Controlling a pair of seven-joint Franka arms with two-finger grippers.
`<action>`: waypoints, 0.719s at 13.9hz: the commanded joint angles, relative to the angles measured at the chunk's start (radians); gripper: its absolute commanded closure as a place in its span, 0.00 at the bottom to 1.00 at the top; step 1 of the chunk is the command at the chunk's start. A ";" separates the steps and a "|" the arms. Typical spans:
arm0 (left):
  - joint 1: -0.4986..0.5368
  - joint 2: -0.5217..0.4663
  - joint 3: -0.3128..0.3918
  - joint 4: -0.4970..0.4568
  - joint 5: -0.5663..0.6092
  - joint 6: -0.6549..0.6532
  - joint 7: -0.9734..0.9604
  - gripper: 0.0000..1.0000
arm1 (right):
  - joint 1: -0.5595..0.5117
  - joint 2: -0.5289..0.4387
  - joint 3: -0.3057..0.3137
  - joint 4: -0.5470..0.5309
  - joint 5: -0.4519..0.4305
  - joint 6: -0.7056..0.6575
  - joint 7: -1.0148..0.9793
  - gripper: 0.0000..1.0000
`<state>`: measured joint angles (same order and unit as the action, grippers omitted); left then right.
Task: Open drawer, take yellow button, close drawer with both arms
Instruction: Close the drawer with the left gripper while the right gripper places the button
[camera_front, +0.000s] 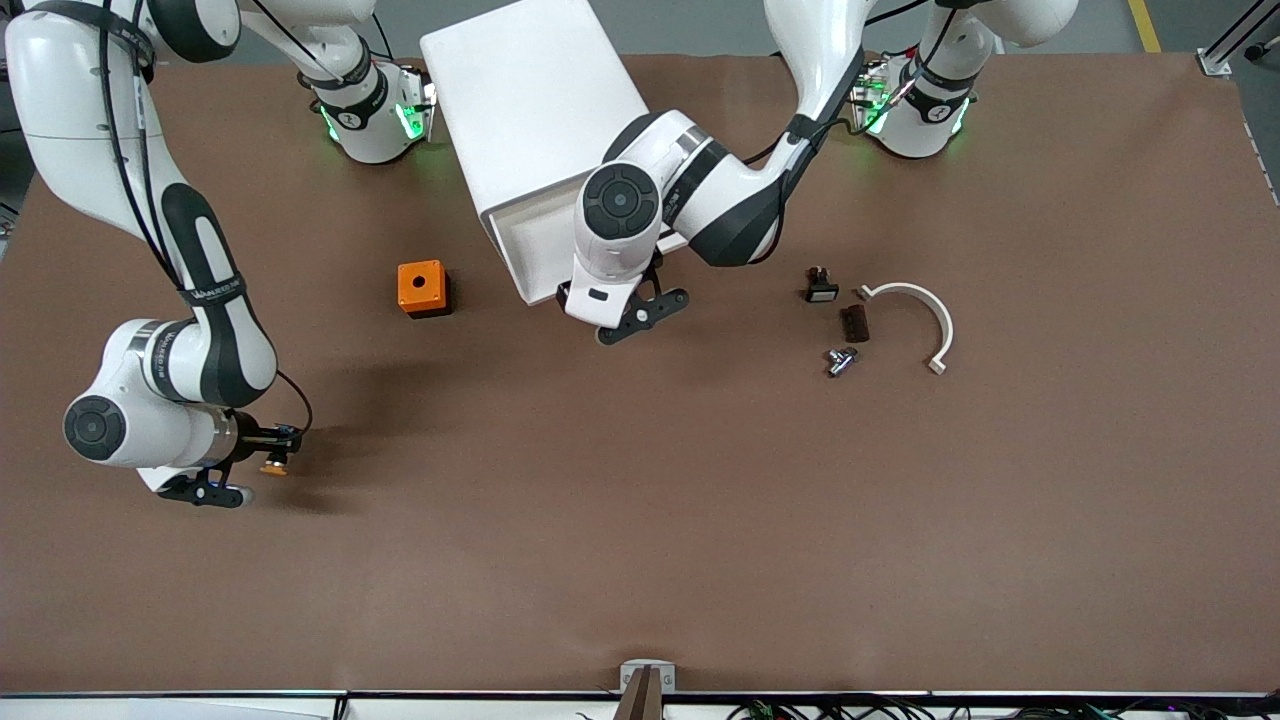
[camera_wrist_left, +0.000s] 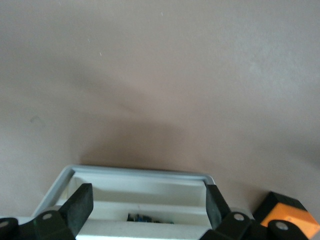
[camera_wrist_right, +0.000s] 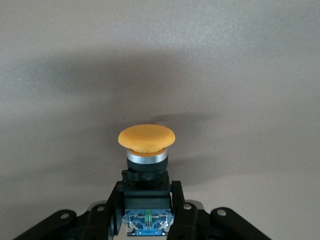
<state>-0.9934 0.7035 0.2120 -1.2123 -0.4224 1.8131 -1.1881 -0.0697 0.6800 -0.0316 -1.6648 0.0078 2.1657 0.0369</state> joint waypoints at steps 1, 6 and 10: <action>-0.001 -0.035 -0.051 -0.033 -0.041 0.000 -0.008 0.00 | -0.021 0.024 0.021 0.019 -0.008 0.009 -0.015 0.87; -0.002 -0.036 -0.112 -0.059 -0.096 0.000 -0.008 0.00 | -0.018 0.047 0.021 0.022 -0.014 0.032 -0.014 0.55; -0.001 -0.070 -0.149 -0.119 -0.136 0.000 -0.010 0.00 | -0.018 0.038 0.021 0.051 -0.019 0.025 -0.017 0.08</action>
<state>-0.9937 0.6889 0.0787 -1.2605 -0.5170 1.8116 -1.1881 -0.0697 0.7122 -0.0285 -1.6455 0.0078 2.1985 0.0293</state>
